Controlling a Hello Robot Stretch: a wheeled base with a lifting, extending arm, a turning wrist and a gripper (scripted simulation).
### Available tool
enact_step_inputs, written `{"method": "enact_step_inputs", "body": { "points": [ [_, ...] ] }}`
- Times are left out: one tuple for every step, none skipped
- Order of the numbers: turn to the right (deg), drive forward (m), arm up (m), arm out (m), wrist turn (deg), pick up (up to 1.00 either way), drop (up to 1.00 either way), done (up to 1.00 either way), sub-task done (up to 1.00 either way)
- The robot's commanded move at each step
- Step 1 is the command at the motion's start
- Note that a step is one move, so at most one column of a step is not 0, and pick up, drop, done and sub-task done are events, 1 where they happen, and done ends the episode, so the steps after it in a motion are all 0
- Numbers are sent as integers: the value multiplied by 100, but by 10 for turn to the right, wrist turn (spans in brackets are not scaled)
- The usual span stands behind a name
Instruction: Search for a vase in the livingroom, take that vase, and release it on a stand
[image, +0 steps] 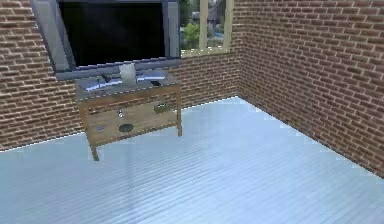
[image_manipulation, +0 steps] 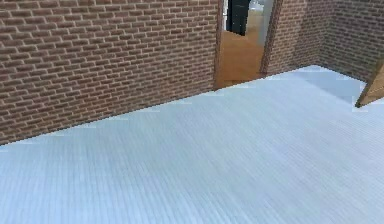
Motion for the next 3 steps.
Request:
{"method": "enact_step_inputs", "body": {
  "points": [
    [0, 100, 0, 0, 0, 0, 0, 0, 0],
    [30, 0, 0, 0, 0, 0, 0, 0, 0],
    [0, 40, 0, 0, 0, 0, 0, 0, 0]
  ]
}}
